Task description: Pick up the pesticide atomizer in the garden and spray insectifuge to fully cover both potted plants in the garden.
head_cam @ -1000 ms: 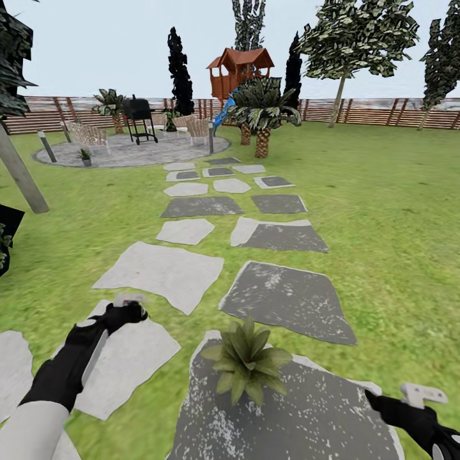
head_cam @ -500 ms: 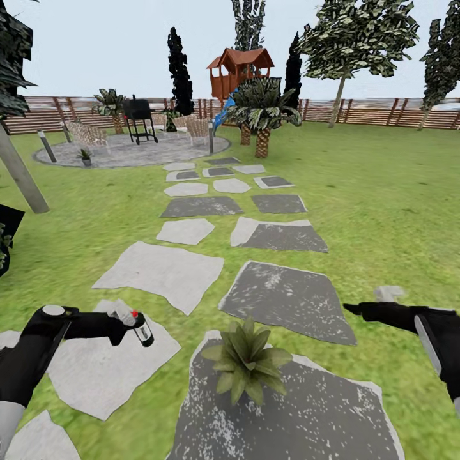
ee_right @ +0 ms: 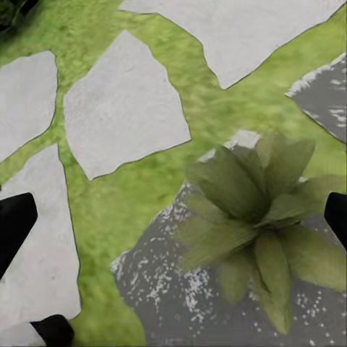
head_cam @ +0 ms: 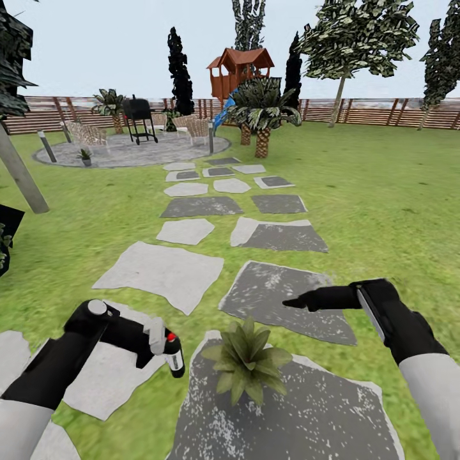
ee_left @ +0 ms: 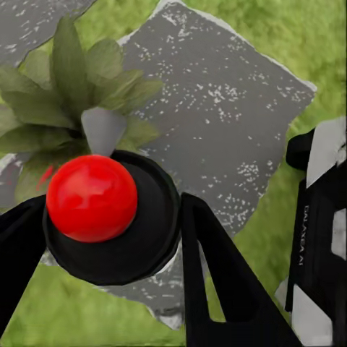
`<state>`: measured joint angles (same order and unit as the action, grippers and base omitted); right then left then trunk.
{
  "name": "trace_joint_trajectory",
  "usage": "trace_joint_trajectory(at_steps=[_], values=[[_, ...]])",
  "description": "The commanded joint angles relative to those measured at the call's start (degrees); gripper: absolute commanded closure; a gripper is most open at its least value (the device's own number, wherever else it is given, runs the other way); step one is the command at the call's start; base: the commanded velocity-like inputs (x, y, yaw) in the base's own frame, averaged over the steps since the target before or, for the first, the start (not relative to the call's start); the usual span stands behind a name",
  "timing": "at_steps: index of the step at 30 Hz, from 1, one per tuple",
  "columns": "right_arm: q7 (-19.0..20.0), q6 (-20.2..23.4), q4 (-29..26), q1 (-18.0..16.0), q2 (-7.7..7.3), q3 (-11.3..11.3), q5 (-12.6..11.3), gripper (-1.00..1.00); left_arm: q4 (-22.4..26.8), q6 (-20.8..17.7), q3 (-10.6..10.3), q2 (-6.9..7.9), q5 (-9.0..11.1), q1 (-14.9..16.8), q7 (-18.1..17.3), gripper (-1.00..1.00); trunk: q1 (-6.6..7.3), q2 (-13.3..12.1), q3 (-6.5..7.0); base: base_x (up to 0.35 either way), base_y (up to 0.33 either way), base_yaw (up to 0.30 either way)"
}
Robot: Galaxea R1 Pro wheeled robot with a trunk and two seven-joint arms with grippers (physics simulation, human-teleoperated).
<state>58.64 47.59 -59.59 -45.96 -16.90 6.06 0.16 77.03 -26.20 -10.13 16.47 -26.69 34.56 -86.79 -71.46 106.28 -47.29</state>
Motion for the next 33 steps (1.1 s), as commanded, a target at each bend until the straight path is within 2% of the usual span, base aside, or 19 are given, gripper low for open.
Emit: trace_joint_trajectory(at_steps=[1,2,4,6,8,11,15,16,22,23,26,28,31,33], values=[[0.17,0.27,-0.06,-0.07,2.05,0.48,0.17,-1.00,0.51,-0.68,-0.98,-0.58,-1.69,0.19,-1.05,1.00,0.01,0.03,-0.05,0.000,0.000,0.000],[0.19,0.26,-0.06,-0.07,3.24,0.63,0.17,-1.00,0.66,-0.70,-1.29,-0.89,-2.40,0.23,-1.30,1.00,0.01,0.03,-0.05,0.000,0.000,0.000],[0.29,0.24,-0.08,-0.08,10.60,1.08,0.18,-1.00,1.06,-0.76,-2.26,-2.42,-6.52,0.37,-2.08,1.00,0.01,0.03,-0.05,0.000,0.000,0.000],[0.36,0.23,-0.09,-0.09,12.88,1.17,0.19,-1.00,1.14,-0.73,-2.51,-2.83,-8.06,0.40,-2.61,1.00,0.01,0.03,-0.05,0.000,0.000,0.000],[0.41,0.22,-0.08,-0.09,13.68,1.21,0.19,-1.00,1.12,-0.69,-2.61,-2.96,-8.60,0.41,-3.18,1.00,0.01,0.03,-0.05,0.000,0.000,0.000],[0.48,0.22,-0.10,-0.08,14.35,1.32,0.19,-1.00,1.13,-0.64,-2.61,-2.92,-9.05,0.42,-3.21,1.00,0.01,0.03,-0.05,0.000,0.000,0.000],[0.50,0.22,-0.16,-0.08,14.50,1.43,0.19,-1.00,1.11,-0.56,-2.62,-2.73,-9.16,0.42,-3.21,1.00,0.01,0.03,-0.05,0.000,0.000,0.000],[0.51,0.22,-0.17,-0.07,14.51,1.46,0.19,1.00,1.11,-0.51,-2.62,-2.73,-9.16,0.42,-3.21,1.00,0.01,0.03,-0.05,0.000,0.000,0.000],[0.55,0.22,-0.26,-0.07,14.53,1.89,0.19,1.00,1.11,-0.44,-2.62,-2.71,-9.27,0.42,-3.21,1.00,0.01,0.03,-0.05,0.000,0.000,0.000],[0.55,0.22,-0.47,-0.04,14.53,2.87,0.19,1.00,1.11,-0.44,-2.62,-2.68,-9.30,0.47,-3.21,1.00,0.01,0.03,-0.05,0.000,0.000,0.000],[0.53,0.22,-3.01,-0.05,14.43,9.01,0.06,1.00,1.06,-0.38,-2.68,-2.60,-9.33,1.24,-3.21,1.00,0.01,0.03,-0.05,0.000,0.000,0.000],[0.52,0.22,-4.18,-0.04,14.46,11.93,-0.07,1.00,1.03,-0.36,-2.87,-2.59,-9.34,1.96,-3.21,1.00,0.01,0.03,-0.05,0.000,0.000,0.000],[0.51,0.22,-4.79,-0.03,14.51,13.44,-0.14,1.00,1.02,-0.35,-3.63,-2.66,-9.34,2.38,-3.21,1.00,0.01,0.03,-0.05,0.000,0.000,0.000],[0.50,0.21,-4.95,-0.02,14.52,13.89,0.00,1.00,1.02,-0.35,-5.13,-2.73,-9.34,2.70,-3.21,1.00,0.01,0.03,-0.05,0.000,0.000,0.000]])
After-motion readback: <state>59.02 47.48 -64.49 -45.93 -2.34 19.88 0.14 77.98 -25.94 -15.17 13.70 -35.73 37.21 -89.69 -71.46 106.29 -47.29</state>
